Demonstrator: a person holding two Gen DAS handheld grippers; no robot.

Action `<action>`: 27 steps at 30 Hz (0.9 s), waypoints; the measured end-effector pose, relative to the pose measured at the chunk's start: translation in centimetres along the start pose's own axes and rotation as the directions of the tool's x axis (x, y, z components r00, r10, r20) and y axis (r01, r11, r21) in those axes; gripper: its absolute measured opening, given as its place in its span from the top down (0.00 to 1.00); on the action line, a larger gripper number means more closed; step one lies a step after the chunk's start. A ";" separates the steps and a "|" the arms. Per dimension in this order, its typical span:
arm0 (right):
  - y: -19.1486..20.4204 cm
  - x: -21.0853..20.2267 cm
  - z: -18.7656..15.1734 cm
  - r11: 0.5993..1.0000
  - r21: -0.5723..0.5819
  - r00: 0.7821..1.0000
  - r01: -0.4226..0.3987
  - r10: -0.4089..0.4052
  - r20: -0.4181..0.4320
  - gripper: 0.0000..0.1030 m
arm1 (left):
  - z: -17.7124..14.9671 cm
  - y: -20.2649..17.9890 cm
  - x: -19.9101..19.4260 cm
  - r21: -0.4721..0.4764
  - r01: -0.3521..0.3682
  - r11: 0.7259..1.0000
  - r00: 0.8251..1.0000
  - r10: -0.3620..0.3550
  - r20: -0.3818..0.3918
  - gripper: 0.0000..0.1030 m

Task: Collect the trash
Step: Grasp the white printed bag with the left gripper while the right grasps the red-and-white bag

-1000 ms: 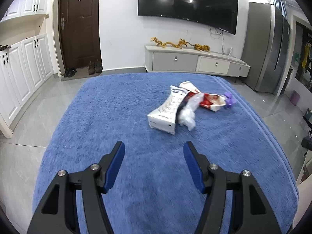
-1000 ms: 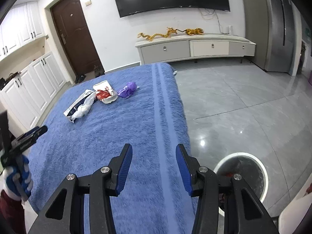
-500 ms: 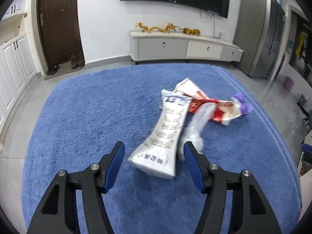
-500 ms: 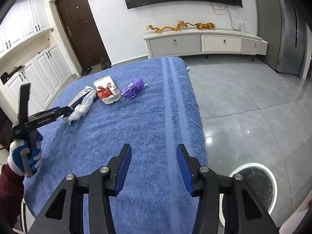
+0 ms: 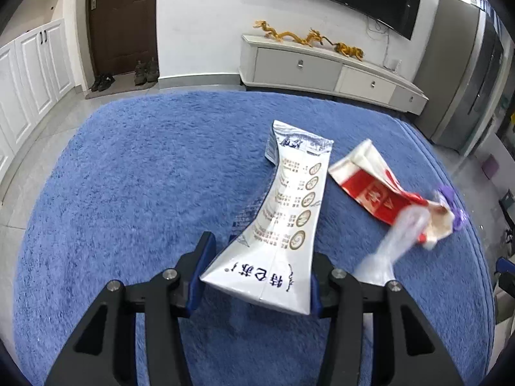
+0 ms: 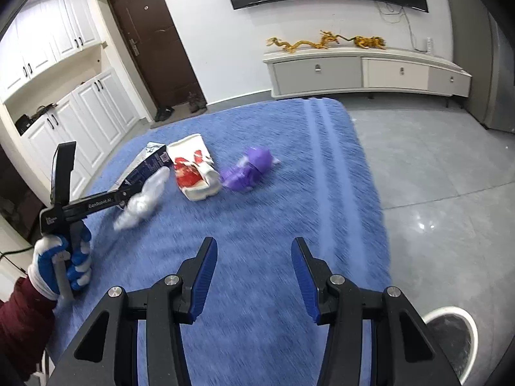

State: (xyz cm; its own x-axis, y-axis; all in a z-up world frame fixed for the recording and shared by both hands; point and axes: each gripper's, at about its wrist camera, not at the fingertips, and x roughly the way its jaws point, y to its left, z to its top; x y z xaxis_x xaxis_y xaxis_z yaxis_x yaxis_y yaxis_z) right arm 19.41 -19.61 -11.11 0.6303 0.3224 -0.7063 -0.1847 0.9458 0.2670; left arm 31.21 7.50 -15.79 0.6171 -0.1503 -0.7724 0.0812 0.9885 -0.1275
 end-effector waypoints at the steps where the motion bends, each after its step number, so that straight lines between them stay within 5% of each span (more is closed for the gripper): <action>1: 0.2 0.4 0.3 1.000 0.000 1.000 -0.009 0.009 0.000 0.56 | 0.0 0.2 0.0 -0.011 0.005 1.000 1.000 -0.005 0.003 0.54; 11: 4.5 4.3 4.4 0.984 -0.147 0.994 -0.099 0.105 0.034 0.56 | -0.3 1.3 -0.4 -0.036 0.030 0.999 0.999 -0.029 0.022 0.54; 19: 6.1 10.0 5.8 0.959 -0.282 0.999 -0.017 0.007 -0.035 0.58 | -0.1 1.3 -0.6 -0.033 0.032 0.999 0.999 -0.031 0.024 0.54; 27: 6.4 13.3 5.8 0.945 -0.328 0.996 0.001 -0.032 -0.087 0.76 | -0.2 1.0 -0.9 -0.030 0.031 0.999 0.999 -0.030 0.028 0.54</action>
State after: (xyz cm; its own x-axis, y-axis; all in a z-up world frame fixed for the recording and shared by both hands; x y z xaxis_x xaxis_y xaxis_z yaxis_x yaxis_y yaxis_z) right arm 30.96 -9.50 -15.03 0.5675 0.2942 -0.7690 -0.4206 0.9065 0.0365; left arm 30.63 8.65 -15.34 0.6357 -0.1797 -0.7508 0.0771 0.9825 -0.1698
